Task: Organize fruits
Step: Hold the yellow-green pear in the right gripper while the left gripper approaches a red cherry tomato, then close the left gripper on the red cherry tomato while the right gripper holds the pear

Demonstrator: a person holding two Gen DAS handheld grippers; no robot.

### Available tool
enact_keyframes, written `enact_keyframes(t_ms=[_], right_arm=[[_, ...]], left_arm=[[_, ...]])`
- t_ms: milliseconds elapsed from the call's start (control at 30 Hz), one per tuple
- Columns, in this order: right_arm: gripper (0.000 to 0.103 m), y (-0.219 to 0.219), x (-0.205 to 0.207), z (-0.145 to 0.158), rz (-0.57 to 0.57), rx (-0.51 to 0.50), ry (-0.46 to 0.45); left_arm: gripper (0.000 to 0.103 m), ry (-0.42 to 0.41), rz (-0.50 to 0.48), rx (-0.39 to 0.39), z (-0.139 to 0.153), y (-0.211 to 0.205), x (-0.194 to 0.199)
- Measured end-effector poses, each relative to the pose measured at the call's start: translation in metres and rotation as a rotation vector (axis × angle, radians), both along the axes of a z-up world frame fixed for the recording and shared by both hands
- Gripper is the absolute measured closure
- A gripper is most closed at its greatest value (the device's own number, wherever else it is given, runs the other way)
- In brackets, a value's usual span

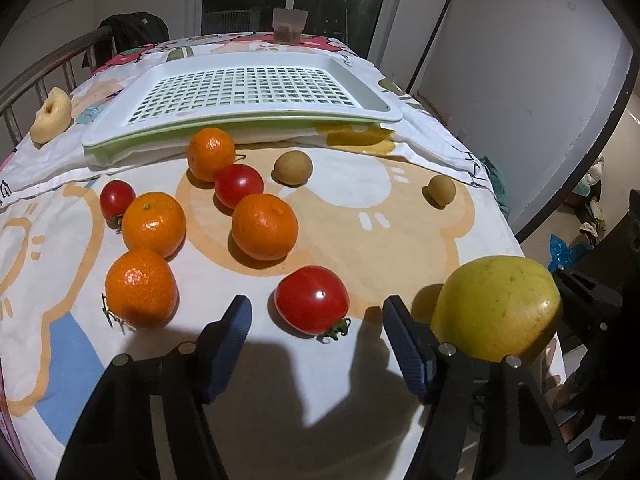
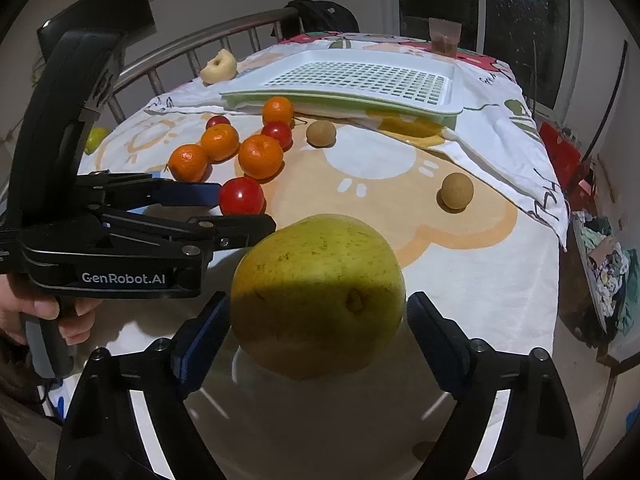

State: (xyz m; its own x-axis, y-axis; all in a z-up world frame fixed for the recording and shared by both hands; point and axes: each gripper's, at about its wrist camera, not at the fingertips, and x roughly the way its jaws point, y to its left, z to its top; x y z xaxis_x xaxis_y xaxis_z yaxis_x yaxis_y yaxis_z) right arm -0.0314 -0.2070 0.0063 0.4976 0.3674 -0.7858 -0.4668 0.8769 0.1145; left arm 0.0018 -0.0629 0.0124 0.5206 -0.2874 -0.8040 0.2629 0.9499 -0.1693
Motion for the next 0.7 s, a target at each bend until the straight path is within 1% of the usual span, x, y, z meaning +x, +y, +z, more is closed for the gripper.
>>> enact_keyframes(t_ms=[167,233,300,467,633,700], right_arm=[[0.017,0.0011,0.0000,0.0007,-0.002,0.000,-0.004],[0.019,0.0008,-0.0001,0.0014,-0.004,0.001,-0.006],[0.024,0.0005,0.0009,0.0011,-0.005,0.005,-0.002],[0.024,0.0003,0.0028,-0.0015,-0.007,0.004,0.013],[0.024,0.0002,0.0026,-0.0007,-0.007,0.006,0.009],[0.027,0.0002,0.0025,-0.0009,-0.007,0.006,0.009]], left_arm=[[0.034,0.000,0.008,-0.004,0.0003,0.0012,0.0020],[0.034,-0.001,0.007,-0.002,0.0004,0.0010,0.0023],[0.034,-0.003,0.006,0.002,0.0004,0.0005,0.0023],[0.034,-0.005,0.009,0.002,0.0005,0.0011,0.0037],[0.038,-0.006,0.014,0.003,0.0009,0.0029,0.0047],[0.039,-0.008,0.015,0.006,0.0009,0.0030,0.0049]])
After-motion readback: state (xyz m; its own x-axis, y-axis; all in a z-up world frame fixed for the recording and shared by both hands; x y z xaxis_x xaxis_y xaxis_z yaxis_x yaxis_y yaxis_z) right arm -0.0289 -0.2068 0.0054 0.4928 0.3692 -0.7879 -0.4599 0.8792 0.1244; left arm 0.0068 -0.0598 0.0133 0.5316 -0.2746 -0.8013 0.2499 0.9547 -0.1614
